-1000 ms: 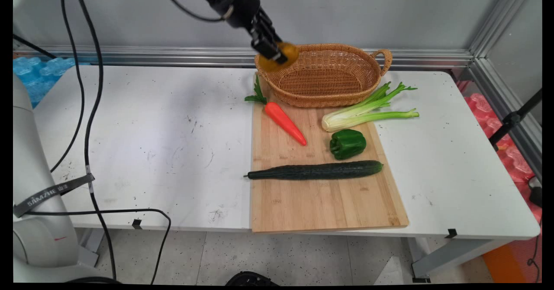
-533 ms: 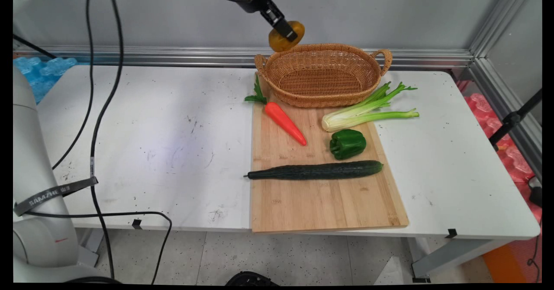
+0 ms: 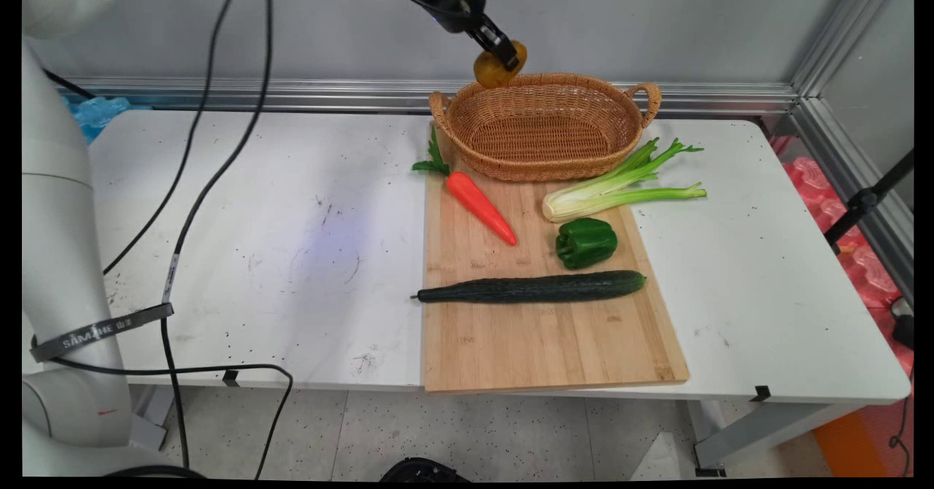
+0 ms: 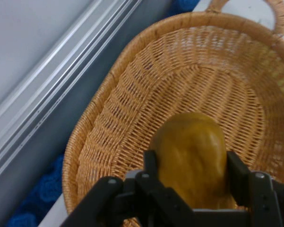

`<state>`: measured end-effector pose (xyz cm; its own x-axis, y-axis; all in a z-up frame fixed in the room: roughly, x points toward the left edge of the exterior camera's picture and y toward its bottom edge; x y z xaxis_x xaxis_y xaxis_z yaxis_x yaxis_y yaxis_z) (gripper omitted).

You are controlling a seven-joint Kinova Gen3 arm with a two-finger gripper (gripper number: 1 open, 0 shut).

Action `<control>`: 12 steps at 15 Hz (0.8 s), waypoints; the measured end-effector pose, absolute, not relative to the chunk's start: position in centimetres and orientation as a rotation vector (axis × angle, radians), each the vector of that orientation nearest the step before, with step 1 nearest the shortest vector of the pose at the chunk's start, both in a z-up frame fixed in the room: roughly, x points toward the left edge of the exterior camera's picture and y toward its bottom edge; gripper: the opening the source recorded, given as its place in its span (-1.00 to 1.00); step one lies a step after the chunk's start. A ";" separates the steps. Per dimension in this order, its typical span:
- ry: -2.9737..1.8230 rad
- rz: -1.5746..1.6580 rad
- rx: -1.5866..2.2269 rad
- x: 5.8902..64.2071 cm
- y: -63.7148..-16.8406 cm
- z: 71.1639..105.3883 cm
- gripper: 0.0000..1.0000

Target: Place the picked object in the vegetable basket

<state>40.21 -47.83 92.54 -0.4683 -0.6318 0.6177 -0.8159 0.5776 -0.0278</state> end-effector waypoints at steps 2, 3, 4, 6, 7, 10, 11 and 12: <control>-2.254 0.422 1.176 39.6 -49.3 91.0 -1.00; -2.259 0.415 1.189 39.3 -50.2 90.0 -1.00; -2.264 0.409 1.199 39.1 -50.8 89.2 -1.00; -2.274 0.395 1.214 38.8 -51.7 87.8 -1.00; -2.281 0.384 1.223 38.7 -52.2 87.0 -1.00; -2.304 0.358 1.244 38.5 -53.6 84.6 -1.00; -2.312 0.350 1.252 38.5 -54.0 83.7 -1.00; -2.317 0.345 1.258 38.5 -54.3 83.1 -1.00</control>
<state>38.49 -54.32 83.14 -0.4639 -0.7171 0.5202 -0.8375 0.5464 0.0064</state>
